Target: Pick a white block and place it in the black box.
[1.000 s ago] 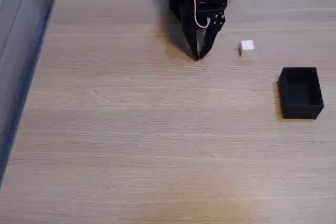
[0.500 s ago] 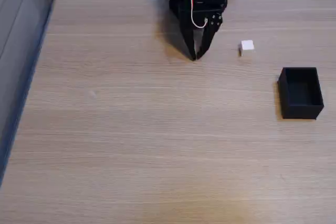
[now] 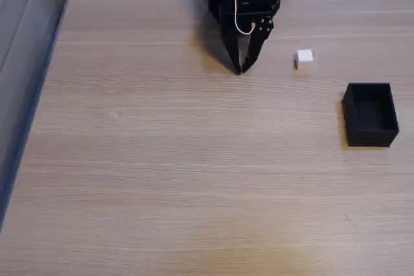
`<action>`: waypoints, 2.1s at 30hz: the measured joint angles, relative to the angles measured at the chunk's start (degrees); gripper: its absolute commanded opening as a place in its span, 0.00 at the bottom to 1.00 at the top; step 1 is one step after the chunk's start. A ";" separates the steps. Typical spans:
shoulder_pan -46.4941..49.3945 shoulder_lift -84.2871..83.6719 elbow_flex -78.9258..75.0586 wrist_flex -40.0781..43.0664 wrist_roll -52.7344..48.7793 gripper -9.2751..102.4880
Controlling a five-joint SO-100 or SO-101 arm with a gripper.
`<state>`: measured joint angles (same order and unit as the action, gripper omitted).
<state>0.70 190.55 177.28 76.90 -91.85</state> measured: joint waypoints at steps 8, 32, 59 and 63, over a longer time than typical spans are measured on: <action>-0.44 -5.80 -4.22 -0.09 2.37 0.12; -16.44 -27.86 -33.40 16.26 18.02 0.32; -29.97 -50.71 -38.32 5.01 33.66 0.31; -30.94 -53.70 -39.64 5.98 33.22 0.32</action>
<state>-30.23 136.85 137.64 82.88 -58.62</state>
